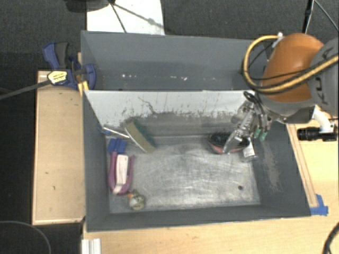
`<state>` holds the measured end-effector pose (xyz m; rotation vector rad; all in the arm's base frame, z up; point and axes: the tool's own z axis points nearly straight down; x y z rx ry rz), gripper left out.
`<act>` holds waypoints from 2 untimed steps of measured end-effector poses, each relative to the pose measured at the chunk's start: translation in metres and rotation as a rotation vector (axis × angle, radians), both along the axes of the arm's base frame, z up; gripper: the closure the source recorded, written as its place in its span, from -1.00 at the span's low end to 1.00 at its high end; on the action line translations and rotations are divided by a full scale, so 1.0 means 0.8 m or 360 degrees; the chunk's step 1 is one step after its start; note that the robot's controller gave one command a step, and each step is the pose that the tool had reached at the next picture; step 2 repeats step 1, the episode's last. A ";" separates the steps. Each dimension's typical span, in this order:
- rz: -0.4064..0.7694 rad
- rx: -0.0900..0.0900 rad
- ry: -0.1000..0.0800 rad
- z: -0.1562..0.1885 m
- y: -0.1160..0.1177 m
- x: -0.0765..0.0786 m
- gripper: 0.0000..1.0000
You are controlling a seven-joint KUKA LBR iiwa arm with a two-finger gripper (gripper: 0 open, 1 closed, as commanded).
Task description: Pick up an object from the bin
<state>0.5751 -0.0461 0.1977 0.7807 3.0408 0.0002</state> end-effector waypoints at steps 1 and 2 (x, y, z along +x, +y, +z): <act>-0.0106 0.0000 0.0010 -0.143 -0.001 0.009 -1.00; -0.0106 0.0000 0.0010 -0.143 -0.001 0.009 -1.00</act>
Offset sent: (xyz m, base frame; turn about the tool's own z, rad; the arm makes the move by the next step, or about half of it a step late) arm 0.0086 -0.0007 -0.1104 0.0681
